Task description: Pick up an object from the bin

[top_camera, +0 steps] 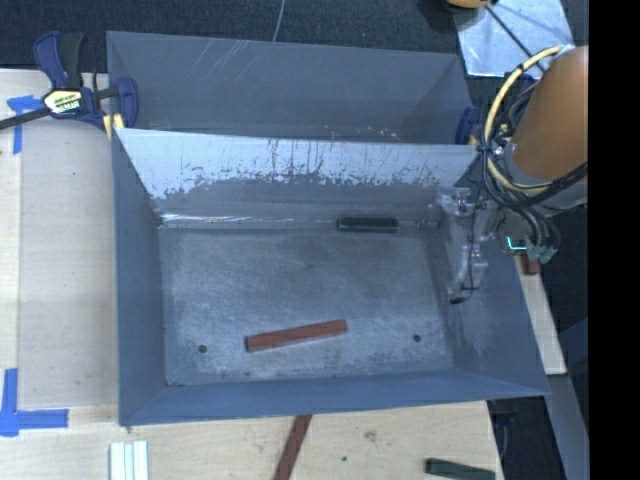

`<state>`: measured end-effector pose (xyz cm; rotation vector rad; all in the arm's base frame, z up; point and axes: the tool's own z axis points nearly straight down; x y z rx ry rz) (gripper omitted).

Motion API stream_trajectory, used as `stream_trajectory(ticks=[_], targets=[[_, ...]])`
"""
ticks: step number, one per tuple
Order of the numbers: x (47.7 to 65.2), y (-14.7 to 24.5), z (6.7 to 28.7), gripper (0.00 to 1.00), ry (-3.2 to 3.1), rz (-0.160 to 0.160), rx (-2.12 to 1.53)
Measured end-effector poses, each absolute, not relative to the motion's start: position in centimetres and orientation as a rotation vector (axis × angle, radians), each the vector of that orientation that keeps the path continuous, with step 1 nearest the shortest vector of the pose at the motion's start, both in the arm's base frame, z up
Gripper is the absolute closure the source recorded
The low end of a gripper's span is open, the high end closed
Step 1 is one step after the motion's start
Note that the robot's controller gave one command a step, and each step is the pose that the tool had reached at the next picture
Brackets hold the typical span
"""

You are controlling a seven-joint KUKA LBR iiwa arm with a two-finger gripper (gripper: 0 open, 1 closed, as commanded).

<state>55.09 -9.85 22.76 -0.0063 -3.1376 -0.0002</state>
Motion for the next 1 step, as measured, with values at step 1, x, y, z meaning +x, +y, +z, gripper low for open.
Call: stream_trajectory(ticks=[1], targets=[[55.25,-9.82,23.17,0.00,-3.146,0.002,-0.003]])
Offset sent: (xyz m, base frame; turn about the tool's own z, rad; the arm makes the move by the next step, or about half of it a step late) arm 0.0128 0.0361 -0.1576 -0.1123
